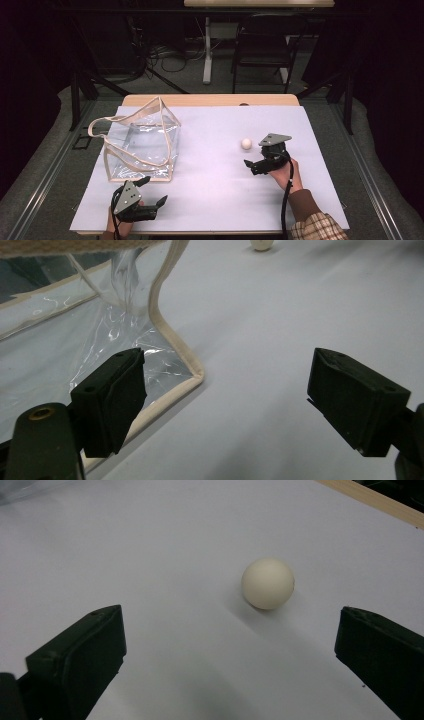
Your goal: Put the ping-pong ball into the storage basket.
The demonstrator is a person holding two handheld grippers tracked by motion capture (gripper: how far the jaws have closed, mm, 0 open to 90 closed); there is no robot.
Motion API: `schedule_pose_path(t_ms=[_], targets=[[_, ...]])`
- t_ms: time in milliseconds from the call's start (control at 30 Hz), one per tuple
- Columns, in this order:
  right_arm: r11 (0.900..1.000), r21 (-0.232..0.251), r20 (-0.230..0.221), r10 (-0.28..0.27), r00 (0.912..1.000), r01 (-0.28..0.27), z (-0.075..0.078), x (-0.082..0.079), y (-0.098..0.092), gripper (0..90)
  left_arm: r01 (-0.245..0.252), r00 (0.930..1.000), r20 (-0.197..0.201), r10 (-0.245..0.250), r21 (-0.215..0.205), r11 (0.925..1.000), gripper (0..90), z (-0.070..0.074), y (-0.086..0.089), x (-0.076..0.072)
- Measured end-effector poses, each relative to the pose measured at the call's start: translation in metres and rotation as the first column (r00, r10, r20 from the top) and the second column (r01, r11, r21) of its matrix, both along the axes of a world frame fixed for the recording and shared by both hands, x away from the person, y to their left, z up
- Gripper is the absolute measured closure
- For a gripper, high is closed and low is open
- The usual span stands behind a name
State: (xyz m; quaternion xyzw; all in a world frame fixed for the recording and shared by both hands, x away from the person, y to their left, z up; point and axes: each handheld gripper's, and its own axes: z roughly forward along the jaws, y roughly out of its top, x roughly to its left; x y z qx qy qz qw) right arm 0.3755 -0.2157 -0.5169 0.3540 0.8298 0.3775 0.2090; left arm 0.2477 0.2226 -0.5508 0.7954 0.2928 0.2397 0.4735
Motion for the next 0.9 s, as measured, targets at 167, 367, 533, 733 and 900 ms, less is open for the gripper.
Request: schedule_pose_path(t_ms=[167,367,533,733,900], targets=[[1.0,-0.004,-0.002,-0.001,1.0,0.001,0.0,0.004,0.002,0.0,0.0,1.0,0.001,0.0,0.002,1.0,15.9,0.0,0.0,0.0],[1.0,0.004,-0.019,-0.002,0.9998,0.002,-0.003,0.01,0.004,0.0,0.002,1.0,-0.004,-0.002,0.004,1.0,15.9,0.0,0.0,0.0],[1.0,-0.009,-0.029,-0.005,0.9996,0.005,-0.006,0.013,0.005,0.0,0.003,1.0,-0.005,-0.003,0.001,1.0,15.9,0.0,0.0,0.0],[1.0,-0.009,-0.031,-0.01,0.9995,0.009,-0.007,0.019,0.007,0.0,0.007,1.0,-0.004,-0.007,0.004,1.0,15.9,0.0,0.0,0.0],[1.0,-0.009,-0.04,-0.01,0.9992,0.01,-0.008,0.024,0.011,0.0,0.007,1.0,-0.005,-0.007,0.003,1.0,15.9,0.0,0.0,0.0]])
